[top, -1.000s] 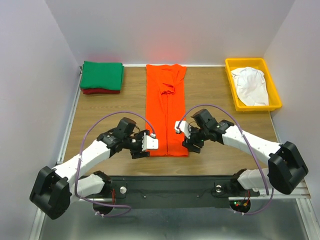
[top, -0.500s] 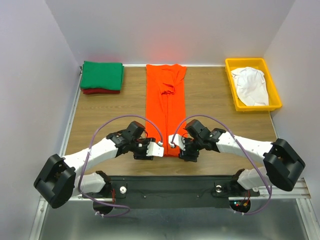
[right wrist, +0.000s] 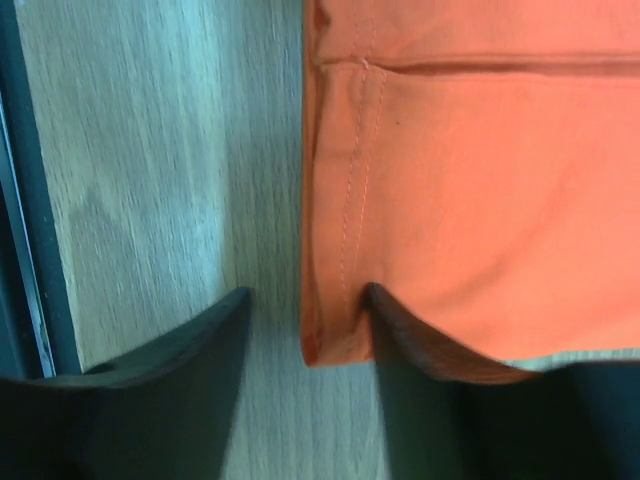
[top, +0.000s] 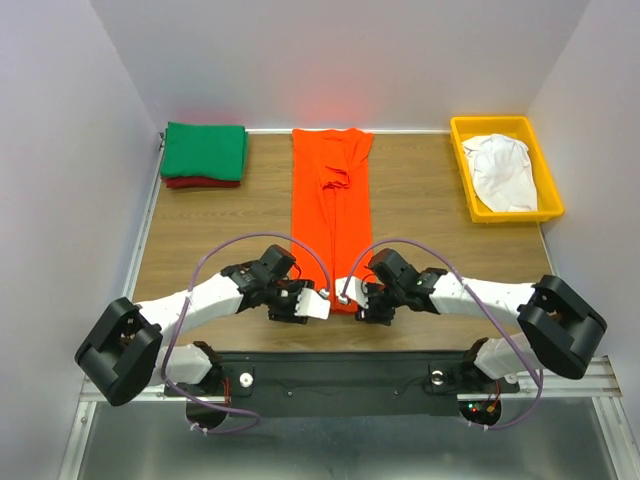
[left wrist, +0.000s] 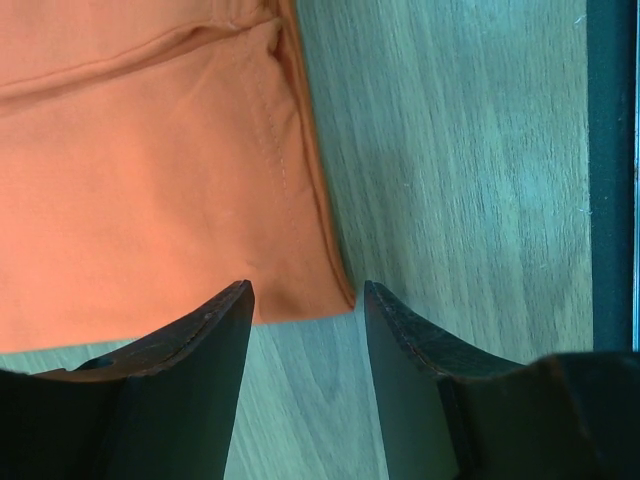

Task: Fold and stack the t-shirts
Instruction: Fold the tshirt

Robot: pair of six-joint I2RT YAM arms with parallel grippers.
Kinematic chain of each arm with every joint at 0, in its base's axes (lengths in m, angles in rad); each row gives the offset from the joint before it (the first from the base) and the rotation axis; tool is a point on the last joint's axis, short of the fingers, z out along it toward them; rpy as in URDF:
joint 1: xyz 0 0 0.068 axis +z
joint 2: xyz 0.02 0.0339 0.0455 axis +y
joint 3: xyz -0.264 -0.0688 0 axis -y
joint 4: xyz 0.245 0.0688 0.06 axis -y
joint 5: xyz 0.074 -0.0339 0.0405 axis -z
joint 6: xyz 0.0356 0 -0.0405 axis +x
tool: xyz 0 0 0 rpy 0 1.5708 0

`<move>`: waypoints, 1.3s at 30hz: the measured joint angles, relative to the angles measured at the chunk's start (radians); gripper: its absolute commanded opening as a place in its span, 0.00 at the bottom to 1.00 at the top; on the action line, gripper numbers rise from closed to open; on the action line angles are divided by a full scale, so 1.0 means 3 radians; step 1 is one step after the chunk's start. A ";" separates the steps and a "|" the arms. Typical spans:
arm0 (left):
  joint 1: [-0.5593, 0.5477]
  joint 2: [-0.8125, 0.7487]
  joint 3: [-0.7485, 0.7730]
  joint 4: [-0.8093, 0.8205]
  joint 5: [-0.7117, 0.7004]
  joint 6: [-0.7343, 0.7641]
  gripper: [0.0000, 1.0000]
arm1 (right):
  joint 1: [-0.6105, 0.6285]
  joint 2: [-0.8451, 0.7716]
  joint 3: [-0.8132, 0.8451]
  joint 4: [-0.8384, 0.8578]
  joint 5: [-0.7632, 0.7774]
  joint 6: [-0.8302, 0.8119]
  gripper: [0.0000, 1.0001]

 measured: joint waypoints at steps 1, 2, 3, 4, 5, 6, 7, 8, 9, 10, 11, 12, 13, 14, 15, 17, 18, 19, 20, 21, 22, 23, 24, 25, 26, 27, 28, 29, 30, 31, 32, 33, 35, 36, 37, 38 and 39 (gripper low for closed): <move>-0.0017 0.0009 -0.0003 0.0009 -0.0009 0.0010 0.62 | 0.0011 -0.0009 -0.0018 0.0034 0.0001 -0.0005 0.45; -0.0031 0.0020 -0.0005 0.0014 -0.0018 0.0017 0.64 | 0.0019 -0.0018 -0.0043 0.0084 -0.0005 -0.0009 0.43; -0.0043 0.0033 -0.0010 0.0020 -0.0024 0.0023 0.65 | 0.0029 -0.0027 -0.0064 0.0122 -0.0001 -0.0008 0.41; -0.0056 0.0055 -0.0015 0.0028 -0.0032 0.0024 0.65 | 0.0034 -0.0031 -0.0074 0.0151 0.0001 -0.0010 0.40; -0.0070 0.0079 -0.0028 0.0045 -0.0050 0.0025 0.60 | 0.0034 -0.0045 -0.0102 0.0197 0.0003 -0.0009 0.38; -0.0078 0.0095 -0.0036 0.0048 -0.0058 0.0025 0.54 | 0.0034 -0.0052 -0.0112 0.0212 0.0003 -0.0009 0.36; -0.0086 0.0117 -0.0046 0.0052 -0.0066 0.0020 0.48 | 0.0034 -0.0062 -0.0131 0.0240 0.0008 -0.0010 0.31; -0.0089 0.0126 -0.0046 0.0076 -0.0080 0.0019 0.38 | 0.0034 -0.0070 -0.0148 0.0271 0.0013 -0.0010 0.27; -0.0090 0.0142 -0.0046 0.0092 -0.0081 0.0011 0.34 | 0.0034 -0.0074 -0.0160 0.0295 0.0028 -0.0015 0.18; -0.0090 0.0160 -0.0043 0.0107 -0.0086 0.0005 0.30 | 0.0034 -0.0074 -0.0164 0.0305 0.0036 -0.0013 0.12; -0.0094 0.0181 -0.0038 0.0116 -0.0094 -0.0015 0.21 | 0.0034 -0.0075 -0.0169 0.0324 0.0055 -0.0020 0.05; -0.0094 0.0195 -0.0037 0.0132 -0.0099 -0.0011 0.17 | 0.0036 -0.0075 -0.0175 0.0346 0.0085 -0.0011 0.01; -0.0094 0.0207 -0.0029 0.0146 -0.0118 -0.0027 0.12 | 0.0034 -0.0079 -0.0181 0.0362 0.0111 -0.0003 0.01; -0.0094 0.0224 -0.0020 0.0155 -0.0131 -0.0042 0.04 | 0.0034 -0.0088 -0.0181 0.0364 0.0140 0.0032 0.01; -0.0094 0.0233 -0.0014 0.0160 -0.0153 -0.0060 0.00 | 0.0034 -0.0095 -0.0181 0.0361 0.0163 0.0080 0.01; -0.0089 0.0242 0.0032 0.0128 -0.0170 -0.0113 0.00 | 0.0027 -0.0123 -0.0173 0.0314 0.0195 0.0153 0.01; -0.0088 0.0242 0.0051 0.0113 -0.0165 -0.0126 0.00 | 0.0009 -0.0128 -0.0125 0.0220 0.0214 0.0173 0.01; -0.0088 0.0242 0.0089 0.0074 -0.0160 -0.0146 0.00 | -0.0003 -0.0128 -0.0086 0.0167 0.0216 0.0186 0.01; -0.0086 0.0233 0.0131 0.0047 -0.0158 -0.0160 0.00 | -0.0031 -0.0128 -0.0020 0.0095 0.0216 0.0184 0.01; -0.0086 0.0224 0.0163 0.0025 -0.0155 -0.0170 0.00 | -0.0048 -0.0128 0.0025 0.0056 0.0217 0.0183 0.01; -0.0086 0.0207 0.0215 -0.0014 -0.0155 -0.0182 0.00 | -0.0083 -0.0128 0.0106 -0.0005 0.0221 0.0170 0.01; -0.0086 0.0186 0.0273 -0.0046 -0.0154 -0.0191 0.00 | -0.0108 -0.0128 0.0167 -0.0047 0.0220 0.0155 0.01; -0.0083 0.0167 0.0326 -0.0080 -0.0154 -0.0193 0.00 | -0.0127 -0.0131 0.0229 -0.0092 0.0215 0.0132 0.01; -0.0075 0.0149 0.0369 -0.0109 -0.0155 -0.0195 0.00 | -0.0145 -0.0134 0.0292 -0.0145 0.0215 0.0114 0.01; -0.0067 0.0135 0.0399 -0.0139 -0.0150 -0.0197 0.00 | -0.0153 -0.0140 0.0343 -0.0191 0.0214 0.0090 0.01; -0.0064 0.0123 0.0430 -0.0178 -0.0134 -0.0197 0.00 | -0.0161 -0.0155 0.0385 -0.0242 0.0193 0.0069 0.01; -0.0058 0.0102 0.0468 -0.0237 -0.0097 -0.0200 0.00 | -0.0164 -0.0178 0.0418 -0.0292 0.0175 0.0046 0.01; -0.0058 0.0085 0.0486 -0.0267 -0.0066 -0.0202 0.00 | -0.0164 -0.0230 0.0441 -0.0370 0.0142 0.0019 0.01; -0.0058 0.0069 0.0506 -0.0312 -0.0039 -0.0203 0.00 | -0.0163 -0.0277 0.0444 -0.0416 0.0113 0.0013 0.01; -0.0060 0.0045 0.0524 -0.0370 -0.0003 -0.0203 0.00 | -0.0163 -0.0318 0.0444 -0.0464 0.0081 0.0008 0.01; -0.0061 0.0027 0.0535 -0.0422 0.0023 -0.0201 0.00 | -0.0163 -0.0380 0.0444 -0.0551 0.0038 0.0006 0.01; -0.0066 0.0000 0.0556 -0.0495 0.0057 -0.0178 0.00 | -0.0163 -0.0411 0.0444 -0.0595 0.0017 0.0005 0.01; -0.0103 -0.0032 0.0595 -0.0636 0.0102 -0.0148 0.00 | -0.0163 -0.0538 0.0432 -0.0755 -0.0045 0.0008 0.01; -0.0123 -0.0042 0.0617 -0.0702 0.0126 -0.0144 0.00 | -0.0163 -0.0624 0.0425 -0.0824 -0.0060 0.0022 0.01; -0.0145 -0.0045 0.0649 -0.0758 0.0151 -0.0149 0.00 | -0.0163 -0.0702 0.0425 -0.0871 -0.0065 0.0031 0.01; -0.0156 -0.0045 0.0675 -0.0793 0.0153 -0.0161 0.00 | -0.0163 -0.0765 0.0426 -0.0890 -0.0060 0.0045 0.01; -0.0160 -0.0042 0.0712 -0.0819 0.0153 -0.0184 0.00 | -0.0174 -0.0797 0.0437 -0.0910 -0.0057 0.0045 0.01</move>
